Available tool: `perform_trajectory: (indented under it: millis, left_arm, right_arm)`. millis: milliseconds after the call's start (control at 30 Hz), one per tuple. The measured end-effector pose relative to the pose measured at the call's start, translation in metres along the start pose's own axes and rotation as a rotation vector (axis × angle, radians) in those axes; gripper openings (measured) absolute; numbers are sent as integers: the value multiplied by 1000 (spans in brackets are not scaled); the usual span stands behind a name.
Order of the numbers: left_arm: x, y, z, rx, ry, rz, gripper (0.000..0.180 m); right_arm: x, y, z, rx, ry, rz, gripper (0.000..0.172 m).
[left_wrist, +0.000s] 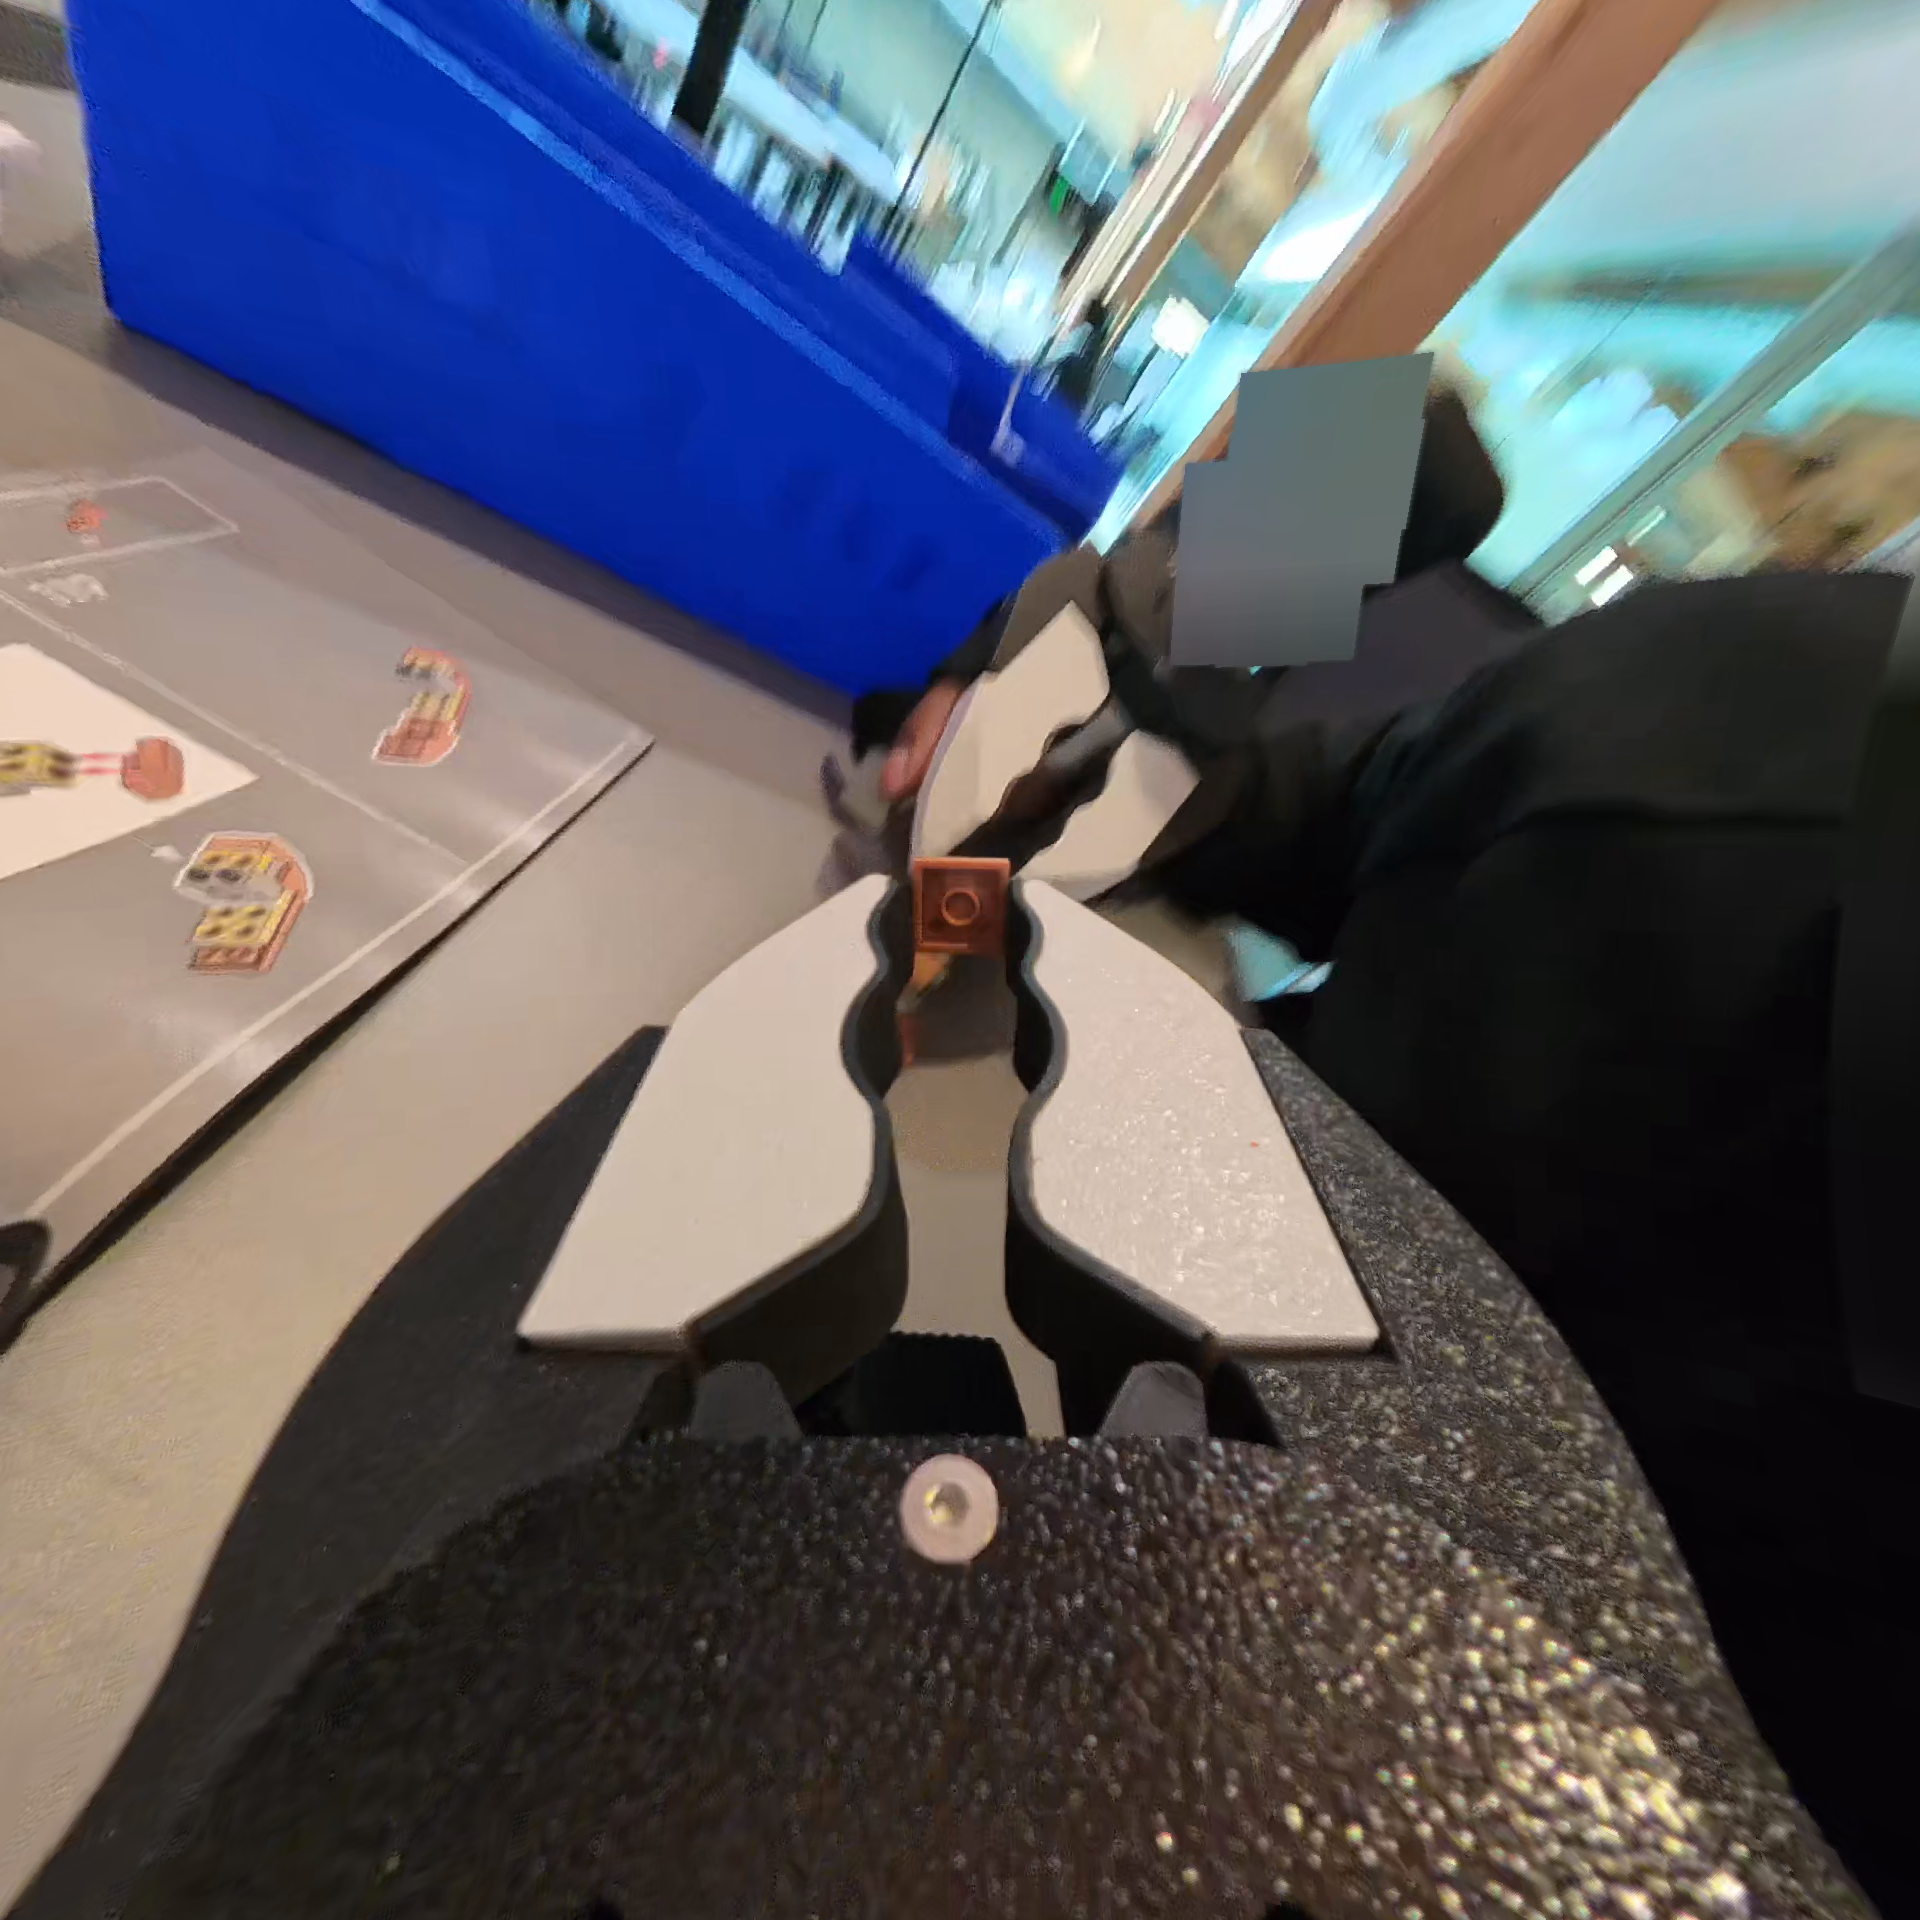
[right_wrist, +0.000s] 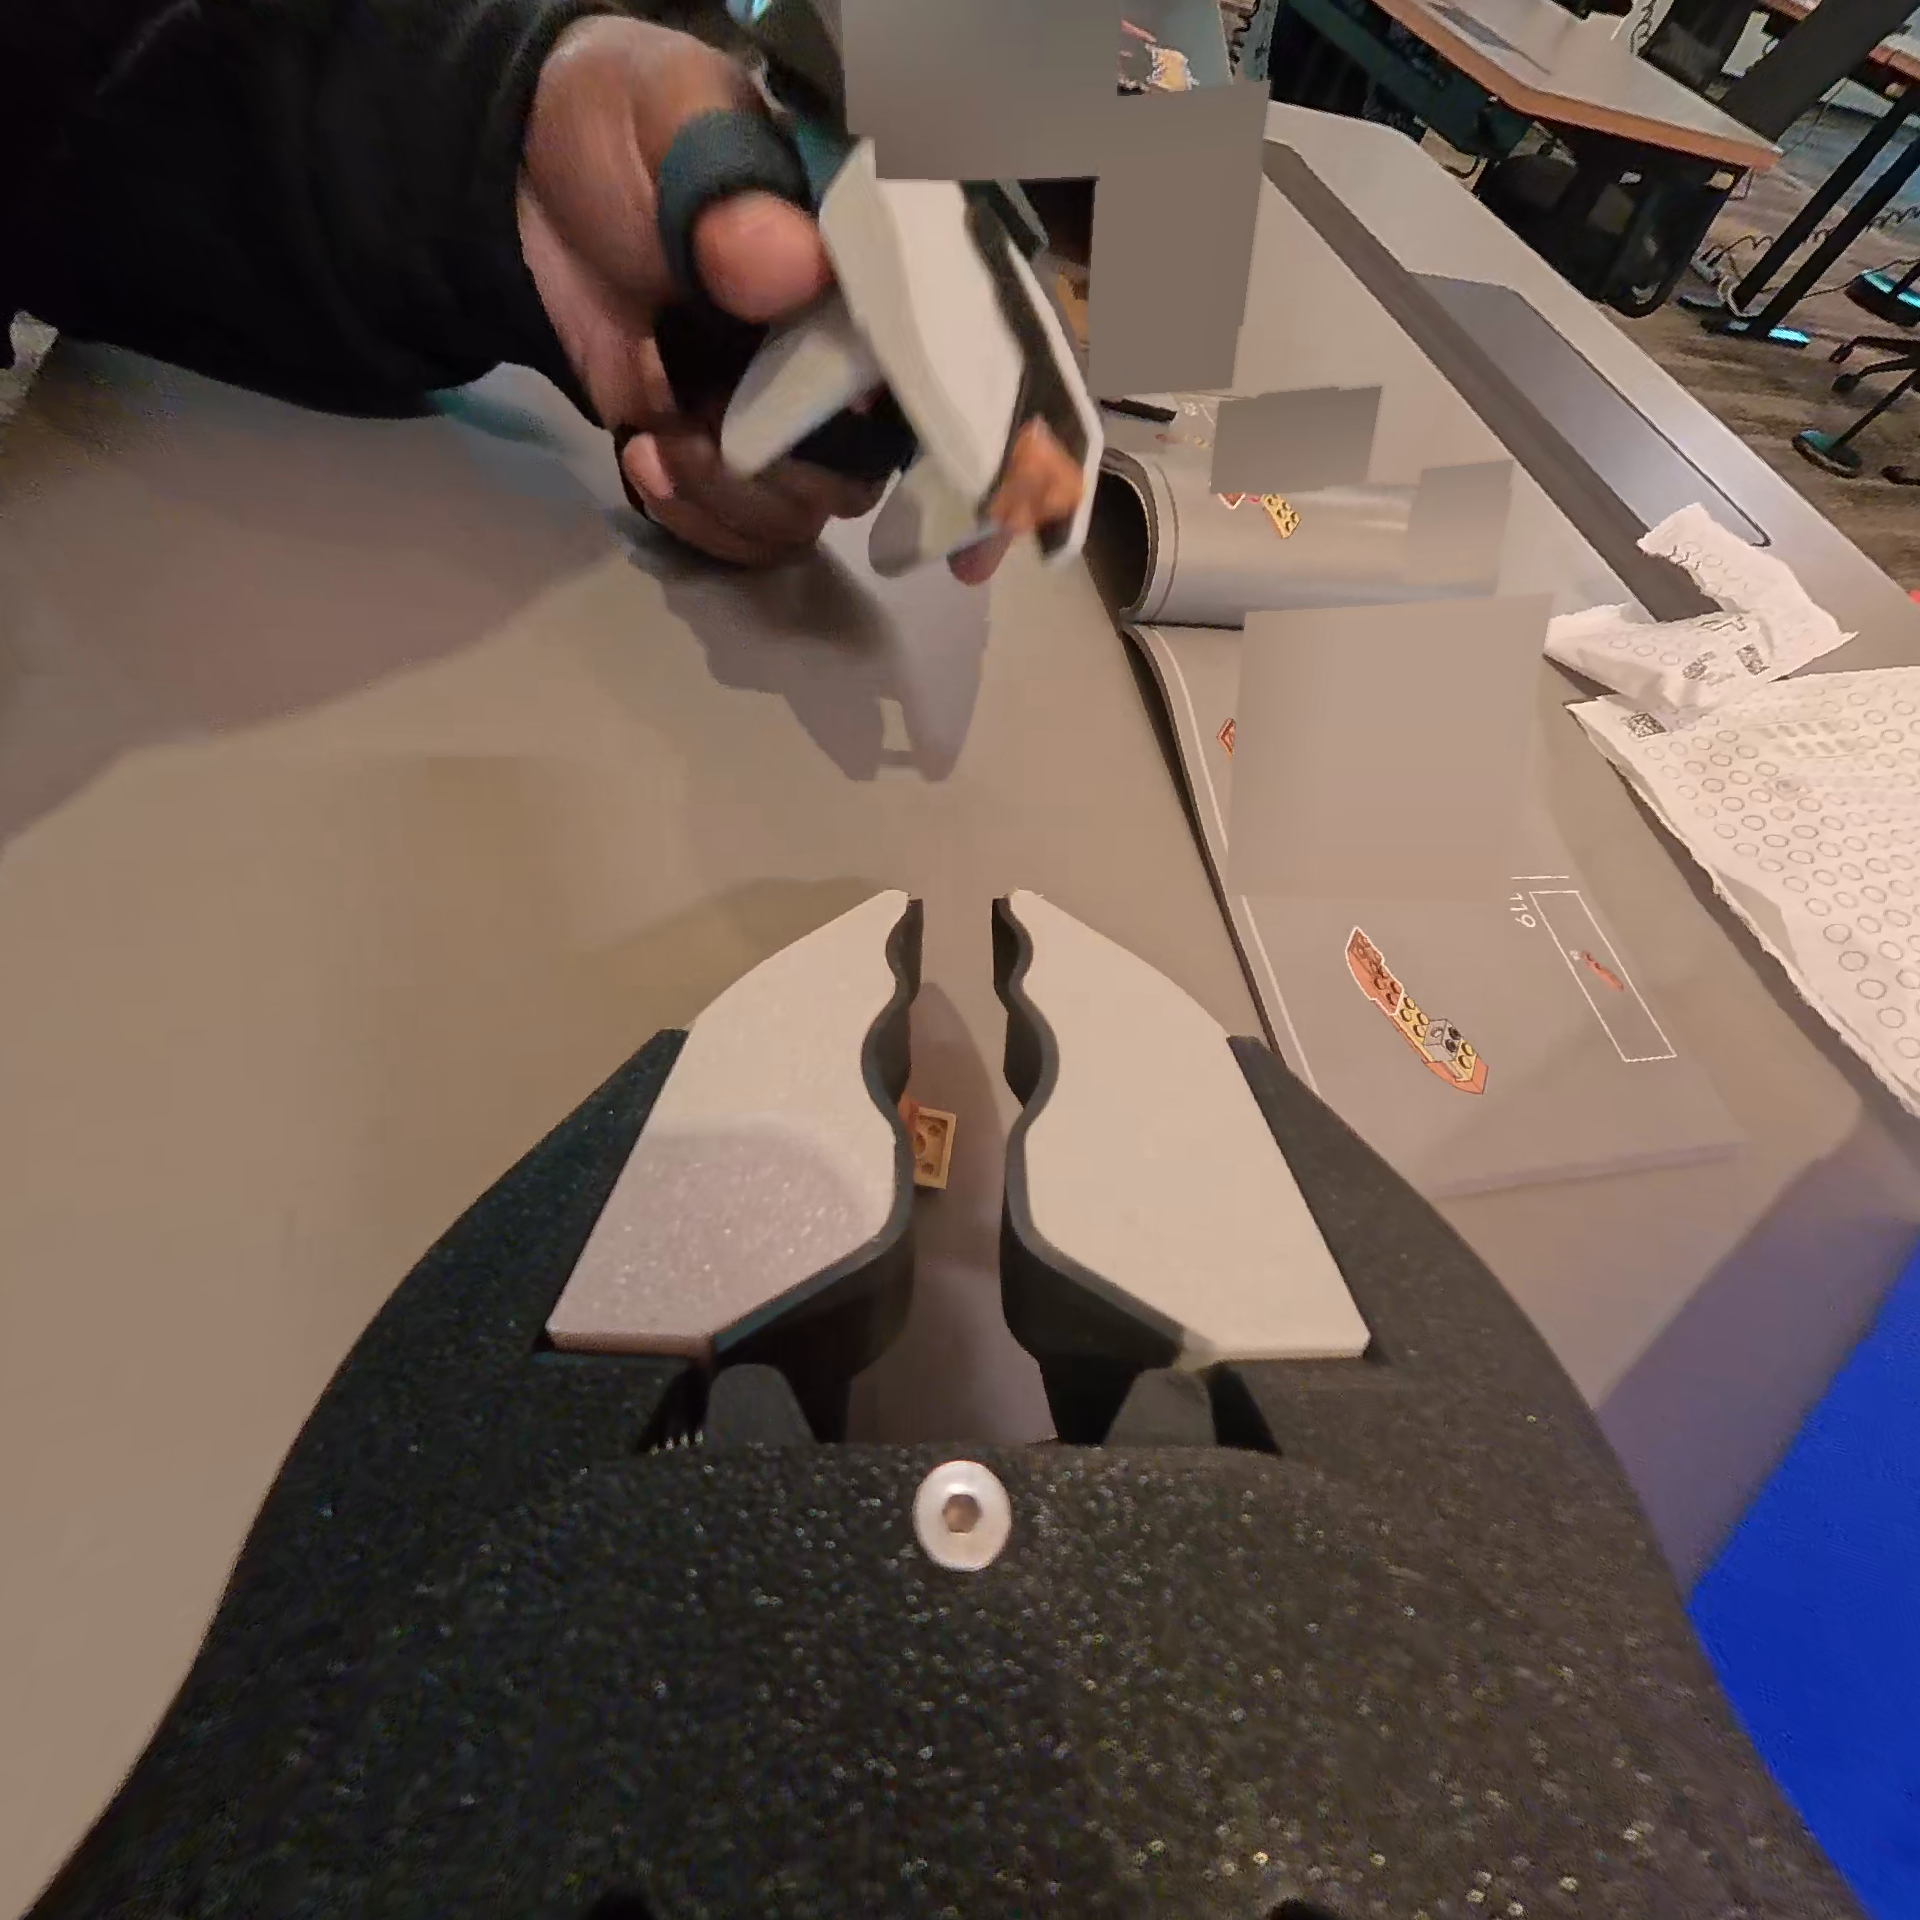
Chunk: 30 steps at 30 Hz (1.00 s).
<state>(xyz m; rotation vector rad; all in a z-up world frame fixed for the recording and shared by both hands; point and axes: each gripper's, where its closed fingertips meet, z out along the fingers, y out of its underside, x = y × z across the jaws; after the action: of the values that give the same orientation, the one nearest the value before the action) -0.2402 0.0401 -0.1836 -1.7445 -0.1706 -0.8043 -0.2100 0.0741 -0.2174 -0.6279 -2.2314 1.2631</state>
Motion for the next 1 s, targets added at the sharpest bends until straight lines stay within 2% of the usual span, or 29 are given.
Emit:
perform_trajectory:
  millis: [133, 233, 300, 400, 1000]
  left_arm:
    - [21, -44, -25, 329, 280, -162, 16]
    - [25, -56, -37, 448, 431, -240, 16]
    - [26, -60, -41, 495, 473, -256, 16]
    - [34, -59, -42, 493, 523, -240, 17]
    - [34, -55, -37, 457, 487, -228, 16]
  right_arm:
    - [-2, -4, 0, 28, 2, 12, 12]
    - [-5, -5, -2, 40, 5, 6, 12]
    - [-6, -7, -3, 48, 5, 4, 12]
    - [-8, -9, -5, 57, 5, -3, 12]
    - [-1, -5, -6, 16, 36, 30, 13]
